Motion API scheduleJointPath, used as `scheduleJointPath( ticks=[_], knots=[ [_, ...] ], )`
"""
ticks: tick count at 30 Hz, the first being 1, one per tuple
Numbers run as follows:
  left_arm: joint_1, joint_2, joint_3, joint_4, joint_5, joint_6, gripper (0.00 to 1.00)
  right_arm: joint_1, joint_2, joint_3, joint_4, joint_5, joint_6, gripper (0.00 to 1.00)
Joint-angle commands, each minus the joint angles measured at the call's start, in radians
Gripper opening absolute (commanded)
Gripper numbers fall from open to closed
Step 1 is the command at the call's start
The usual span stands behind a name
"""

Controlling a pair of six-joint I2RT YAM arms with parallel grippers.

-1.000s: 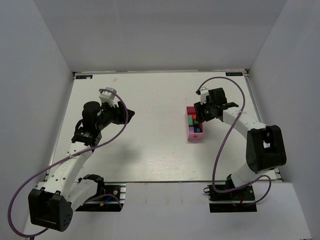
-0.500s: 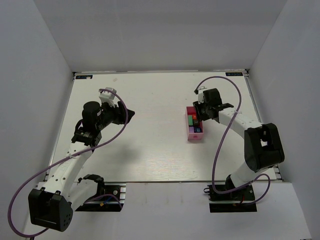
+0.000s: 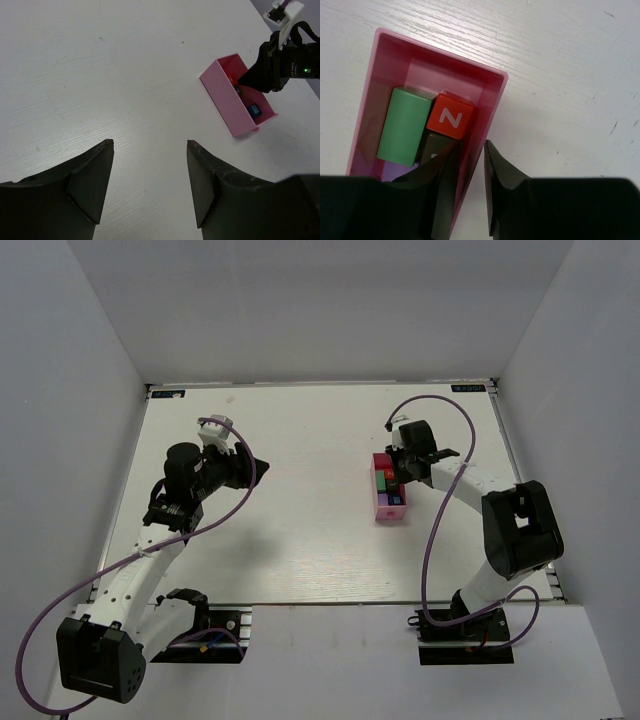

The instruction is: Build the wood block tower

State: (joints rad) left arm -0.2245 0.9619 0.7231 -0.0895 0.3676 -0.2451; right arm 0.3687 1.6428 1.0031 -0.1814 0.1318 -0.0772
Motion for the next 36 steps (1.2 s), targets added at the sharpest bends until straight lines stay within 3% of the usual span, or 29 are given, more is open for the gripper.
scheduleJointPath(
  ticks=[1, 3, 5, 10, 21, 36],
  knots=[
    [0.004, -0.003, 0.038, 0.010, 0.017, -0.003, 0.70, 0.007, 0.003, -0.001, 0.031, 0.023, 0.016, 0.30],
    [0.004, -0.003, 0.038, 0.010, 0.008, -0.003, 0.70, 0.007, 0.003, 0.000, 0.030, 0.020, 0.016, 0.29],
    [0.004, -0.003, 0.038, 0.010, 0.008, -0.003, 0.69, 0.007, 0.006, -0.001, 0.027, 0.014, 0.011, 0.16],
    [0.004, 0.006, 0.038, 0.010, 0.008, -0.003, 0.64, 0.007, 0.009, 0.005, 0.016, -0.006, 0.011, 0.00],
    [0.004, 0.015, 0.038, 0.010, 0.037, 0.006, 0.62, 0.030, -0.057, 0.040, 0.003, 0.043, -0.061, 0.00],
    [0.004, 0.024, 0.038, 0.019, 0.057, 0.015, 0.59, 0.173, -0.135, 0.039, 0.171, 0.423, -0.340, 0.00]
  ],
)
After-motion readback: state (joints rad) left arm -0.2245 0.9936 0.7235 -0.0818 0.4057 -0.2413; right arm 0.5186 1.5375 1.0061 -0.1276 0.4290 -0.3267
